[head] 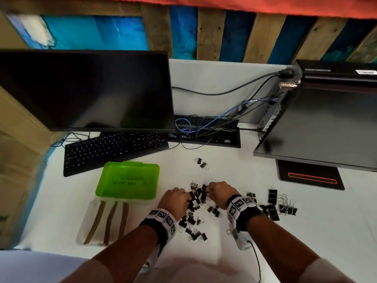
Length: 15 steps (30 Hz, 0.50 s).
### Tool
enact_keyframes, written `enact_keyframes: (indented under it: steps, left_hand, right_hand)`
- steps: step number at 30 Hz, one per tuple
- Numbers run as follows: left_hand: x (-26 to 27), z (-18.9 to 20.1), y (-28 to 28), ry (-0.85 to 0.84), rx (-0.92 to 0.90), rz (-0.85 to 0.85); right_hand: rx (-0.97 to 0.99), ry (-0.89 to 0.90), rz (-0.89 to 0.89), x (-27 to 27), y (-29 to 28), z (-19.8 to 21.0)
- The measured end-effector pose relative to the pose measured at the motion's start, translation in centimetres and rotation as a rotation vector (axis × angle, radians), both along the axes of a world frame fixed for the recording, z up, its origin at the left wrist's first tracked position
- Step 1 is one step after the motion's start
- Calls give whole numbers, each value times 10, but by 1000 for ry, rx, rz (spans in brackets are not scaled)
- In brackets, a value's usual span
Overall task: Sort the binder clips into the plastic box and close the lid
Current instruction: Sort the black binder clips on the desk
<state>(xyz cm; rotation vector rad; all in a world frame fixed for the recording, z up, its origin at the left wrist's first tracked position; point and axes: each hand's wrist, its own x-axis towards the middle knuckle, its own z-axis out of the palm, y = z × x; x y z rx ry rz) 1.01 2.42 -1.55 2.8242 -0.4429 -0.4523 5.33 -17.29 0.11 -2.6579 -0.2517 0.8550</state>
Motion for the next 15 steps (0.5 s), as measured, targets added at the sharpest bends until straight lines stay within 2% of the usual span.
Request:
enact_keyframes:
  steps: [3, 6, 10, 15]
  left_hand:
    - [5, 1, 5, -19, -55, 32]
    - [11, 0, 2, 5, -140, -11]
    - [13, -7, -8, 29, -79, -103]
    - [15, -8, -10, 6, -21, -66]
  right_hand:
    - [60, 20, -61, 4, 4, -3]
    - [100, 34, -109, 5, 10, -4]
    - [171, 39, -107, 3, 14, -6]
    - [227, -2, -73, -2, 13, -14]
